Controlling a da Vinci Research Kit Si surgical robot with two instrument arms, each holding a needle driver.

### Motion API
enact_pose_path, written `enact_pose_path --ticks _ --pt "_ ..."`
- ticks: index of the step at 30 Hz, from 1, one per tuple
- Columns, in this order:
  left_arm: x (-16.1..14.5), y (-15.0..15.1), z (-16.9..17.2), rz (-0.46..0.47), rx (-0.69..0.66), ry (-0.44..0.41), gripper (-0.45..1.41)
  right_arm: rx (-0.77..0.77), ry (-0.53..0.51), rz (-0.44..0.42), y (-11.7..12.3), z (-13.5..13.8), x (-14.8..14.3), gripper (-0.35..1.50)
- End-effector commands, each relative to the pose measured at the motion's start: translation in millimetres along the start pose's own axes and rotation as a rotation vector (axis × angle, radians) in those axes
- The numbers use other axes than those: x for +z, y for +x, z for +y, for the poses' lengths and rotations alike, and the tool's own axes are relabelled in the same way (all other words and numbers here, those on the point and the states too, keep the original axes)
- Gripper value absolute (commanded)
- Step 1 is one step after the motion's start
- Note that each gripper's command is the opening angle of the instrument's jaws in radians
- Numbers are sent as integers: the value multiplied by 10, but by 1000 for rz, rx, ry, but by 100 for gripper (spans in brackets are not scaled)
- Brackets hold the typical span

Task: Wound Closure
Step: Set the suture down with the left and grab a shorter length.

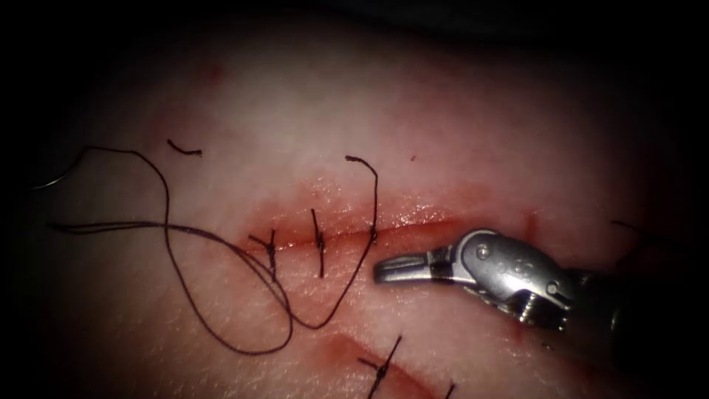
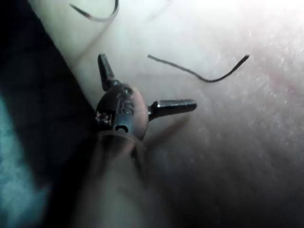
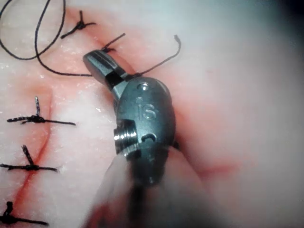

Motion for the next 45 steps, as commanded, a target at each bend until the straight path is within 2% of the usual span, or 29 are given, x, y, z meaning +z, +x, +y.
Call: enact_pose_path --ticks 1,3,4,5,7,10,11,13,15,21,22,25,28,33,37,45 --pt "-8 -8 -8 -7 -2 20 138 -2 2 1 -6 -1 12 -35" --pt "-45 -18 -20 -30 5 60 136 -5 2 1 -9 -3 13 -35" --pt "-78 -22 -29 -53 -5 102 130 -8 3 -5 -11 -4 14 -35" --pt "-96 -19 -33 -73 -7 149 118 -15 3 -11 -12 -4 14 -35" --pt "-109 -8 -37 -94 -19 178 110 -17 2 -14 -13 -4 15 -35" --pt "-101 25 -33 -19 -39 145 84 -17 -2 -14 -14 -4 20 -35" --pt "-81 47 -22 84 -17 124 76 -19 -5 -14 -14 -5 24 -35" --pt "-38 79 -2 134 2 123 76 -20 -9 -15 -14 -6 26 -35" --pt "-7 98 12 130 30 107 76 -20 -9 -15 -14 -7 26 -35" --pt "115 157 65 136 185 62 81 -20 -7 -15 -15 -7 23 -35" --pt "158 177 82 149 234 57 81 -20 -7 -15 -15 -7 23 -35" --pt "214 201 102 131 312 45 81 -20 -5 -15 -15 -7 22 -35" --pt "258 217 109 117 372 64 79 -20 -3 -15 -15 -7 19 -35" --pt "297 218 107 78 437 44 71 -20 4 -15 -16 -8 14 -35" --pt "314 207 95 39 474 80 71 -20 1 -16 -16 -7 13 -35" --pt "312 194 67 -11 481 112 64 -21 -1 -16 -16 -7 15 -35"
